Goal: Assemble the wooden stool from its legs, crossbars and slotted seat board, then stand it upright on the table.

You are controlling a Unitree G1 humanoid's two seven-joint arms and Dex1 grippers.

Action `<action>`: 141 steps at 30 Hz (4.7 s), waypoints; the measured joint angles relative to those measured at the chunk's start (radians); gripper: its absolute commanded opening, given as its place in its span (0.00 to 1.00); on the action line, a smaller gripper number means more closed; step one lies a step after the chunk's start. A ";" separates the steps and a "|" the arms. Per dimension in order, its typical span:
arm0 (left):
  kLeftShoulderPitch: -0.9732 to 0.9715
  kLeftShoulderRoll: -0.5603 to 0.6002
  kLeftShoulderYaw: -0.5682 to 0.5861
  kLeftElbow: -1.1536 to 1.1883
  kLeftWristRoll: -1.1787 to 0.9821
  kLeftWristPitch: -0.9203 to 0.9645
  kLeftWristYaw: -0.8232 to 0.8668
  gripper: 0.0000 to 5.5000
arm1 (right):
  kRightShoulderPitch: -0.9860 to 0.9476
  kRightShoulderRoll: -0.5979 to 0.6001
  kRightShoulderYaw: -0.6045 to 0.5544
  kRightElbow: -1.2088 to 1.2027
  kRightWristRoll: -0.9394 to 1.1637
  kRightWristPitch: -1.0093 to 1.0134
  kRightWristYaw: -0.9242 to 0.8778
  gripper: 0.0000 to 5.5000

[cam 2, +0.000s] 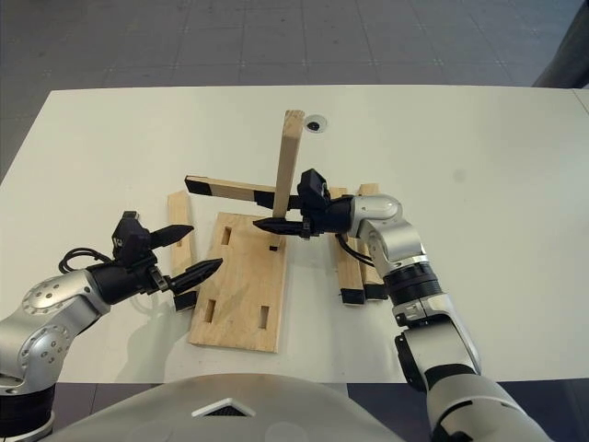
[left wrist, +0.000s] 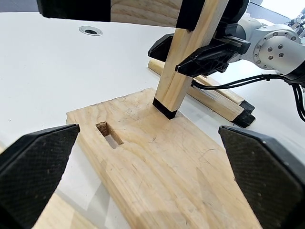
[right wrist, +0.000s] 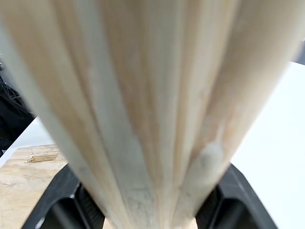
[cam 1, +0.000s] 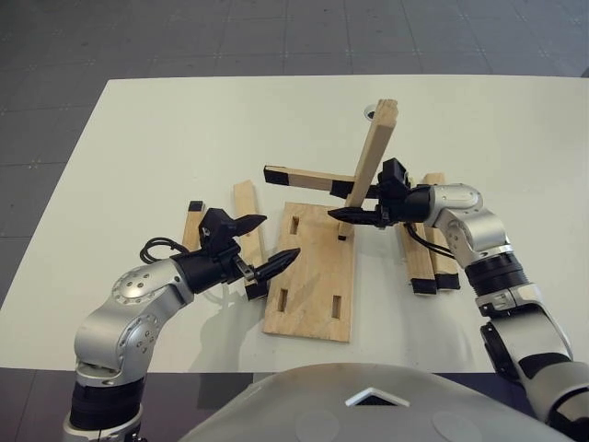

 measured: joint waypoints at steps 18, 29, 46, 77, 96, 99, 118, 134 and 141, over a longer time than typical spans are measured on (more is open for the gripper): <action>0.001 0.000 0.000 -0.001 -0.008 0.000 0.001 1.00 | 0.010 -0.053 0.081 0.015 0.038 -0.146 -0.001 0.37; 0.008 0.000 0.001 -0.013 -0.040 0.002 0.020 1.00 | -0.039 -0.040 0.080 0.010 0.070 0.107 -0.051 0.37; 0.010 0.000 0.001 -0.013 -0.046 0.002 0.027 1.00 | -0.088 -0.029 0.124 0.111 0.079 0.015 -0.003 0.37; 0.032 0.000 0.000 -0.013 -0.070 0.006 0.046 1.00 | -0.189 -0.023 0.191 0.265 0.104 -0.059 0.085 0.37; 0.041 0.000 0.000 -0.013 -0.085 0.006 0.051 1.00 | -0.213 -0.029 0.221 0.301 0.108 -0.108 0.098 0.37; 0.041 0.000 0.000 -0.013 -0.085 0.006 0.057 1.00 | -0.213 -0.030 0.221 0.301 0.108 -0.108 0.098 0.43; 0.034 0.004 0.001 -0.024 -0.074 0.005 0.089 1.00 | 0.025 -0.294 0.215 0.000 -0.027 0.091 0.009 1.00; 0.029 0.007 0.021 0.022 -0.003 -0.032 0.136 1.00 | 0.644 -0.336 -0.369 -0.870 0.200 0.312 -0.438 1.00; 0.061 -0.003 0.028 -0.036 0.034 -0.037 0.209 1.00 | 0.990 -0.169 -0.640 -1.161 0.192 0.363 -0.784 1.00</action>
